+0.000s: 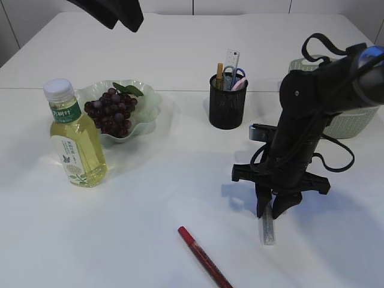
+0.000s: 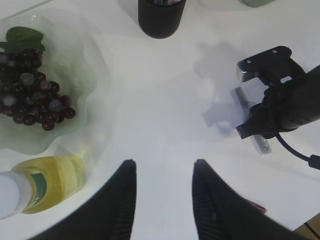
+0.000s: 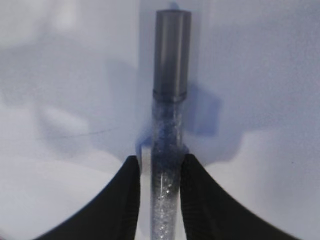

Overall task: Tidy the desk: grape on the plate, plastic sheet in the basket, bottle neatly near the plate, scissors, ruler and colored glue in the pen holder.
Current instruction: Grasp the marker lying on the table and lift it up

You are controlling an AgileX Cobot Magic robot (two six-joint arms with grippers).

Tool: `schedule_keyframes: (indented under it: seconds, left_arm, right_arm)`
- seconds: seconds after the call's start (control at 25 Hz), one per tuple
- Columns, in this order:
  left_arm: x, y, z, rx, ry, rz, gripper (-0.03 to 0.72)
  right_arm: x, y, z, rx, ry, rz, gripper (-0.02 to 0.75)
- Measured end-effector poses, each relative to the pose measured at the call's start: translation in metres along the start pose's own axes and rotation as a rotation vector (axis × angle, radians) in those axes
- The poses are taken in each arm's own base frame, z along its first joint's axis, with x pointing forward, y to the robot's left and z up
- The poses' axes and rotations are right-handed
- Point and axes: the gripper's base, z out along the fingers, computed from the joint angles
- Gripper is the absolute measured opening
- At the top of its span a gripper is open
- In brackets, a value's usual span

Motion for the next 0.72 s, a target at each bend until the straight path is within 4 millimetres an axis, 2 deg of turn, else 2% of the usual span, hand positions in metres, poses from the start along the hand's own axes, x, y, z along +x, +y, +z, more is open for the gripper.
schedule_keyframes:
  seconds: [0.4,0.72]
  left_arm:
    - [0.0,0.0,0.0,0.0,0.0,0.0,0.279]
    - [0.0,0.0,0.0,0.0,0.0,0.0,0.279]
  right_arm:
    - [0.0002,-0.0001,0.0,0.001,0.002,0.0,0.142]
    - [-0.0002,-0.0002,-0.0003,0.003,0.0,-0.018,0.134]
